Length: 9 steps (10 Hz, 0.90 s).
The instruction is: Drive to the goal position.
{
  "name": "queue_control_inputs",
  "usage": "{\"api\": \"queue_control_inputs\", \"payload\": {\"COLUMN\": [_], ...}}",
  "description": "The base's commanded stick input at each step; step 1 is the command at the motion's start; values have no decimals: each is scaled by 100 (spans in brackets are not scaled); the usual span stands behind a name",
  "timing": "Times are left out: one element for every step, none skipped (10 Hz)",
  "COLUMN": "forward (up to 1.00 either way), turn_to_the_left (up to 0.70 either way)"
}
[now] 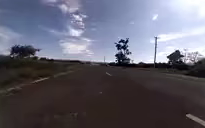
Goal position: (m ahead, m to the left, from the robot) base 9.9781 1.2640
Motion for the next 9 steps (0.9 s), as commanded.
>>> {"api": "queue_control_inputs", "payload": {"forward": [100, 100, 100, 100, 100, 100, 100, 100, 100], "turn_to_the_left": [-40, 0, 0, 0, 0, 0, 0, 0, 0]}}
